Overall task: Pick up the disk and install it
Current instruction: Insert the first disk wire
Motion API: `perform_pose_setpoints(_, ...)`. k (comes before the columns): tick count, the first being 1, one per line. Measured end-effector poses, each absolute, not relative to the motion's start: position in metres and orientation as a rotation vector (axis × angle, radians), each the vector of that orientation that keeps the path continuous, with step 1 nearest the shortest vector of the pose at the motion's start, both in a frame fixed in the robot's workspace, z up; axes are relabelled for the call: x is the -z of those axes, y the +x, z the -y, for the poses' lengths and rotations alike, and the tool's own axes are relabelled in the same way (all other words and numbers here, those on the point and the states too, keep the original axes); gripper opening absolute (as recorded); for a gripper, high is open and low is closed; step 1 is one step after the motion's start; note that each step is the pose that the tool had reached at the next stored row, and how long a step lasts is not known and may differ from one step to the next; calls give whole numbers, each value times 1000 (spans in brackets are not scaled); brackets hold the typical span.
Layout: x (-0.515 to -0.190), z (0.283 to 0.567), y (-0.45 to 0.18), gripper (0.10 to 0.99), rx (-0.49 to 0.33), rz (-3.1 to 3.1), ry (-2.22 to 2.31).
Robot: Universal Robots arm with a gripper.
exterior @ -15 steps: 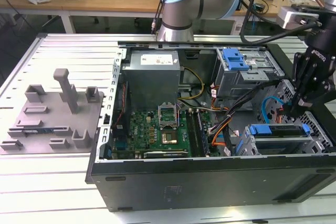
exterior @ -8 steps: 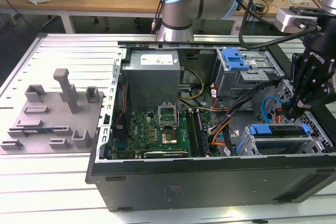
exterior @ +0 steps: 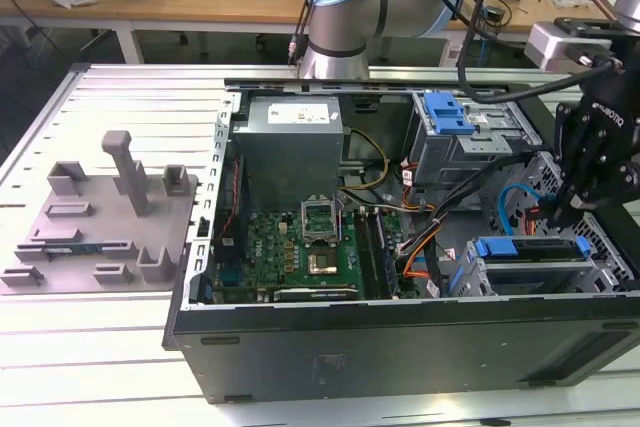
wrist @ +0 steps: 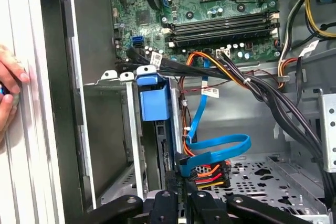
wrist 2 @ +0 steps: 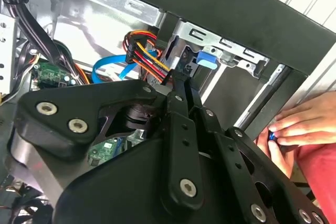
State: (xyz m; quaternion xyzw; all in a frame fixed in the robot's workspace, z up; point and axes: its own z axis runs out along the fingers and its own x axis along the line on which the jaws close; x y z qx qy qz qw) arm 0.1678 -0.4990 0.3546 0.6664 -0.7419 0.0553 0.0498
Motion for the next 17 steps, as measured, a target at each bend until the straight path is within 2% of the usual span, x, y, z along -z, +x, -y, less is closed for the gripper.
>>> perform_pose_setpoints(7,-354,512,163,165,-119,2276,2085)
perform_pose_setpoints(17,-354,517,159,165,-119,2217,2172)
